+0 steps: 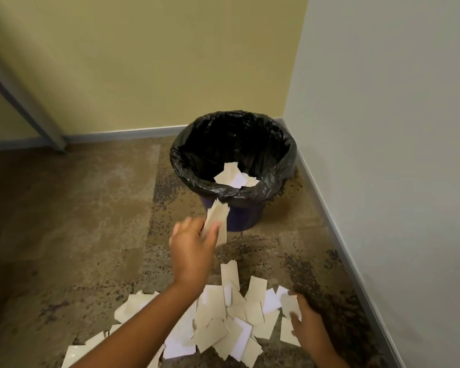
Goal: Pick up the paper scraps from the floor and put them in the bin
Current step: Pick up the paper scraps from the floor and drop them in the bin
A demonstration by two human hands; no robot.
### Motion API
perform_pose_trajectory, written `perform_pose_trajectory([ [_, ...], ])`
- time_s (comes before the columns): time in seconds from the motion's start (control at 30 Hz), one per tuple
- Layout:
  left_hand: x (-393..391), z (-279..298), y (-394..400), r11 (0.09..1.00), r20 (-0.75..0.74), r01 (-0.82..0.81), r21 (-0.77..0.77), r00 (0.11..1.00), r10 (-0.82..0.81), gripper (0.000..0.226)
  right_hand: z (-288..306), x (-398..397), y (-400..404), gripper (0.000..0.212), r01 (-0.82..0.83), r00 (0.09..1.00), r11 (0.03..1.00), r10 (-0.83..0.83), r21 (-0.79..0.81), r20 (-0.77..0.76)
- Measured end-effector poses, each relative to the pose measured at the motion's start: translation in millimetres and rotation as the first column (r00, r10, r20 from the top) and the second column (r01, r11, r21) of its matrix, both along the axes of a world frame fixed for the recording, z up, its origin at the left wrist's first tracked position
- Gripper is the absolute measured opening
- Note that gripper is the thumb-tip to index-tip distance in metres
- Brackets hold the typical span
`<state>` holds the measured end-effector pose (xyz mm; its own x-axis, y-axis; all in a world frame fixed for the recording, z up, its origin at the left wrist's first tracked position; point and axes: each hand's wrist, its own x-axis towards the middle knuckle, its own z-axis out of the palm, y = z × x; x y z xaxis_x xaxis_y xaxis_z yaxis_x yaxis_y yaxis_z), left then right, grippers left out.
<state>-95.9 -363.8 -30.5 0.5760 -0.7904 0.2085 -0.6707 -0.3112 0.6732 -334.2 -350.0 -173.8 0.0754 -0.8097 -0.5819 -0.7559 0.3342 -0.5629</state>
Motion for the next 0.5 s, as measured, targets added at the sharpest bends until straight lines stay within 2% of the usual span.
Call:
perform_pose_trajectory([
  [0.07,5,27,-14,0.991,0.040,0.034,-0.129,0.999,-0.029,0.022,2,6,2,0.045,0.027,0.999,1.000,-0.027,-0.011,0.023],
  [0.17,13,53,-53,0.983,0.020,0.029,-0.181,0.999,-0.026,0.029,-1,10,8,0.046,0.057,0.997,0.998,-0.057,0.021,0.047],
  [0.27,21,61,-97,0.999,-0.149,-0.027,-0.044,0.989,0.020,0.040,3,8,14,0.047,0.097,0.991,0.993,-0.102,0.062,0.084],
  [0.37,31,52,-120,0.993,-0.284,-0.001,0.119,0.958,0.035,0.047,6,-3,11,0.051,0.207,0.972,0.975,-0.214,0.078,0.093],
  [0.43,36,47,-115,0.993,-0.305,-0.005,0.116,0.952,0.040,0.047,5,-10,9,0.056,0.251,0.964,0.965,-0.257,0.074,0.075],
  [0.5,42,40,-101,0.999,-0.299,-0.043,0.027,0.953,0.049,0.041,5,-13,9,0.052,0.235,0.967,0.970,-0.239,0.055,0.090],
])
